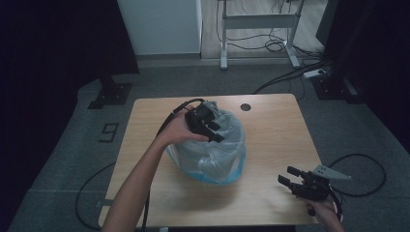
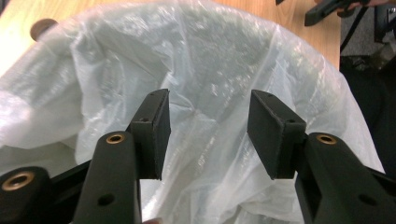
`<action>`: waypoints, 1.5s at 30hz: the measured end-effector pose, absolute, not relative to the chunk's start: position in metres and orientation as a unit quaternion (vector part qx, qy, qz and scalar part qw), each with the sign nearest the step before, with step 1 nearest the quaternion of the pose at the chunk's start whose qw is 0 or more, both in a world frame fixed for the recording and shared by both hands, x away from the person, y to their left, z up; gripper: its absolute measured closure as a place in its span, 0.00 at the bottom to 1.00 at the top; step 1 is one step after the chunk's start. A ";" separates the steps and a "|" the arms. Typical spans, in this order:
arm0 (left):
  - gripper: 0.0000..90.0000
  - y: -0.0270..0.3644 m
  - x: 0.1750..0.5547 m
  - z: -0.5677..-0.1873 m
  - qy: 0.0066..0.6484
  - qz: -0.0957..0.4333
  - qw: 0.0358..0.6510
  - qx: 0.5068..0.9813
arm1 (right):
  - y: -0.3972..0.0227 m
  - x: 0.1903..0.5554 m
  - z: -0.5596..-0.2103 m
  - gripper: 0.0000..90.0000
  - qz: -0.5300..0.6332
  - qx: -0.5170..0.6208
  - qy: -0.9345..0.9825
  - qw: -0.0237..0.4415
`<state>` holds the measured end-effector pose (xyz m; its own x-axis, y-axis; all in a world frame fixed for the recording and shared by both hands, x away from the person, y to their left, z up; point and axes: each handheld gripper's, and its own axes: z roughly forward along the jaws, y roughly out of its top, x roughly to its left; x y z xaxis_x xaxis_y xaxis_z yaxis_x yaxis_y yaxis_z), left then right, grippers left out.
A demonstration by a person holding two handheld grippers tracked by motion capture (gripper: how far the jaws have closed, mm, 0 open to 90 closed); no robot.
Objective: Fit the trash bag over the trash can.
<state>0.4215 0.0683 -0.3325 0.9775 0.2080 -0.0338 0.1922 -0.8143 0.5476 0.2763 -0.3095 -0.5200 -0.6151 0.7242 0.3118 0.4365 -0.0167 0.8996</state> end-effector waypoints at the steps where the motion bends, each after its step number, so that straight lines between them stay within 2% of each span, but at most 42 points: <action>1: 0.55 0.068 0.421 -0.334 0.104 0.011 0.282 0.954 | -0.309 0.276 -0.520 0.36 0.575 0.421 0.690 0.124; 10: 0.54 0.048 0.419 -0.360 0.085 -0.005 0.218 0.972 | -0.309 0.276 -0.521 0.36 0.573 0.420 0.693 0.123; 16: 0.53 0.043 0.418 -0.366 0.080 -0.007 0.206 0.975 | -0.310 0.276 -0.522 0.36 0.572 0.422 0.692 0.123; 27: 0.45 0.073 0.412 -0.340 0.110 0.033 0.268 0.957 | -0.311 0.275 -0.522 0.36 0.573 0.423 0.691 0.124; 36: 0.43 0.116 0.395 -0.329 0.150 0.084 0.300 0.938 | -0.311 0.275 -0.522 0.36 0.572 0.425 0.690 0.123; 45: 0.42 0.156 0.370 -0.328 0.179 0.119 0.361 0.908 | -0.312 0.275 -0.524 0.35 0.571 0.427 0.690 0.123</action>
